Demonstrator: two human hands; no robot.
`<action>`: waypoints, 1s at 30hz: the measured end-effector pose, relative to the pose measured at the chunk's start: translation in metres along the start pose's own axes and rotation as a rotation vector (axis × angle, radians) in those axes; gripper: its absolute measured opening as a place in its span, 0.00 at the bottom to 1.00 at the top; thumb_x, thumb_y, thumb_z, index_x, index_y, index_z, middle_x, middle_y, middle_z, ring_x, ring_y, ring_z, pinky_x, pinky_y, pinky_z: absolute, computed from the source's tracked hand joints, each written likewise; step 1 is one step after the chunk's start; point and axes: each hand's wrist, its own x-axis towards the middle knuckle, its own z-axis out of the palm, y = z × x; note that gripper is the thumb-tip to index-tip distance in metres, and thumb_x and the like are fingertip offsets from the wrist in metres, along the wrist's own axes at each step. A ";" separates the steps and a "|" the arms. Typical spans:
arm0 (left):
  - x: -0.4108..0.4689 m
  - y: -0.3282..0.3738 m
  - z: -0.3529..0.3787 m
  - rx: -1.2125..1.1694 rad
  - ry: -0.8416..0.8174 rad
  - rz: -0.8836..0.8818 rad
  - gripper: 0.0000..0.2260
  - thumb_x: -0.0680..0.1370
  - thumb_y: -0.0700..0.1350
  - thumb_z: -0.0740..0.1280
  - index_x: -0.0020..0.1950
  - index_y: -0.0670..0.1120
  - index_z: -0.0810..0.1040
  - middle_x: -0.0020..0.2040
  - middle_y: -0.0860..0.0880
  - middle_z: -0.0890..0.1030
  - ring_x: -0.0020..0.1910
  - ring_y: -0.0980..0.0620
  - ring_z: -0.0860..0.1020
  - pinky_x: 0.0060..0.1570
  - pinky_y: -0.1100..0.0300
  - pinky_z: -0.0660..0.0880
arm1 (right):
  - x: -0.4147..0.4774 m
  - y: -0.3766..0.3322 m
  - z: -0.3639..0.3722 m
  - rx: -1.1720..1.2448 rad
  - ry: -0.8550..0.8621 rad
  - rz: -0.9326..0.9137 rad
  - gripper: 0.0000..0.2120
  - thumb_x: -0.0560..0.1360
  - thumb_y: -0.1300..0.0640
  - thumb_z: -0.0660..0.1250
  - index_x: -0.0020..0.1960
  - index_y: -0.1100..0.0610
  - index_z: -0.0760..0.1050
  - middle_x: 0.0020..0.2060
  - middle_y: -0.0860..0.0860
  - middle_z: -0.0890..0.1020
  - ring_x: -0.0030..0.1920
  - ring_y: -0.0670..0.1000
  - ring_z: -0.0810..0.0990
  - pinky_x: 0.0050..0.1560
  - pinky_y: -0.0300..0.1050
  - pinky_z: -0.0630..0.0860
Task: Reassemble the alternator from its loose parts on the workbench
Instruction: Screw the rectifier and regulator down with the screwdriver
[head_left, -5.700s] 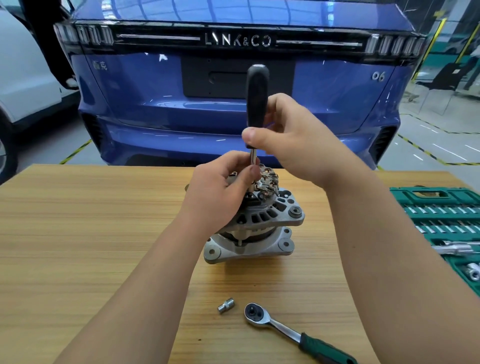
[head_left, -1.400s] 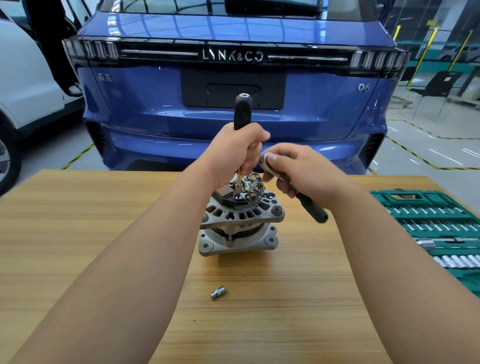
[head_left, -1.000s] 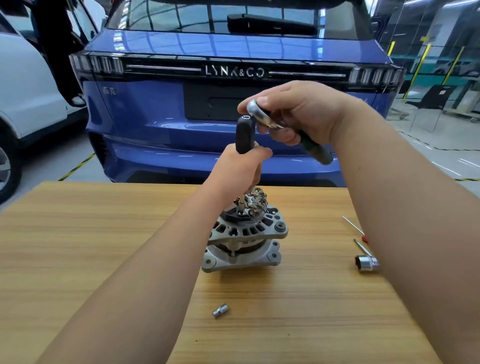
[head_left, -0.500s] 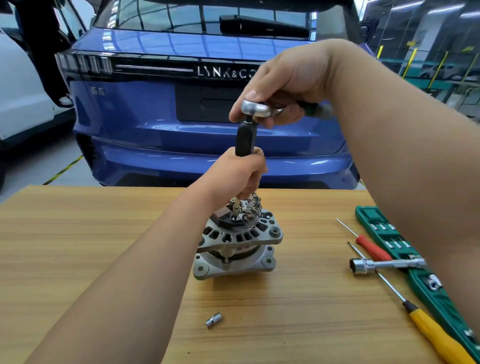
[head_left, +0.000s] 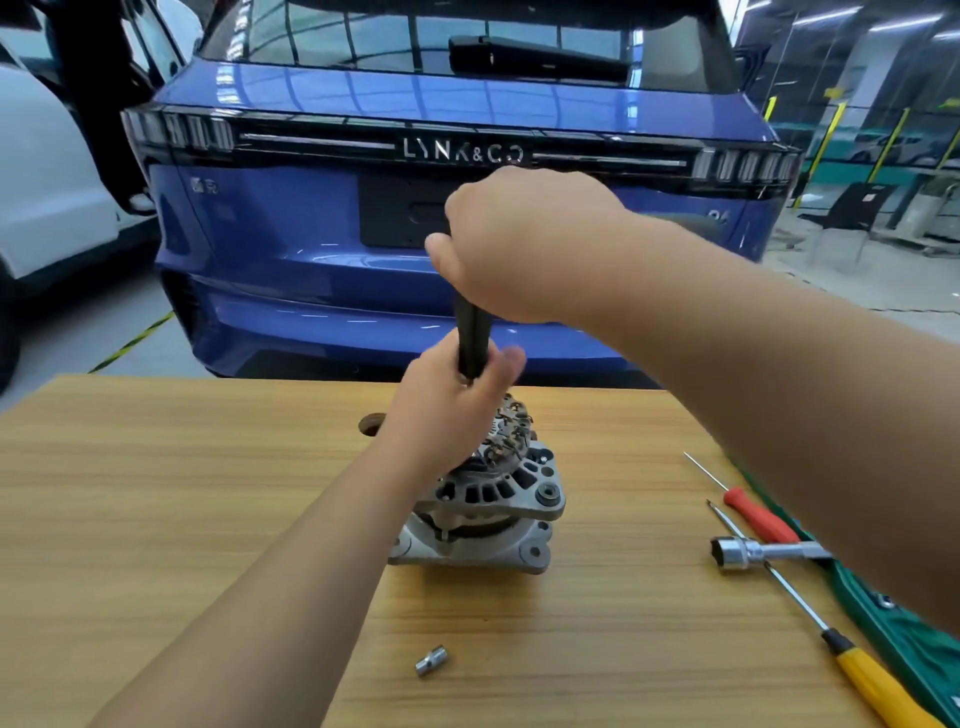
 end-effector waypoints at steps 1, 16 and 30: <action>-0.004 -0.011 -0.005 0.150 -0.077 0.027 0.20 0.71 0.71 0.60 0.45 0.55 0.74 0.40 0.64 0.75 0.41 0.66 0.72 0.40 0.65 0.68 | -0.001 -0.003 0.002 -0.006 0.021 0.039 0.16 0.81 0.51 0.55 0.36 0.54 0.61 0.33 0.50 0.67 0.31 0.52 0.66 0.29 0.45 0.59; -0.008 -0.036 -0.009 0.541 -0.290 -0.089 0.37 0.60 0.80 0.57 0.62 0.61 0.69 0.56 0.61 0.69 0.43 0.64 0.74 0.35 0.62 0.71 | 0.009 -0.006 0.014 0.087 0.241 -0.185 0.19 0.80 0.44 0.56 0.34 0.53 0.66 0.28 0.46 0.66 0.29 0.49 0.65 0.30 0.44 0.57; -0.016 -0.035 0.006 0.690 -0.155 -0.152 0.43 0.60 0.82 0.52 0.67 0.58 0.67 0.56 0.58 0.69 0.51 0.56 0.73 0.35 0.57 0.74 | -0.001 0.007 0.007 0.263 0.142 -0.331 0.20 0.79 0.44 0.59 0.37 0.58 0.72 0.28 0.50 0.68 0.30 0.52 0.67 0.32 0.45 0.60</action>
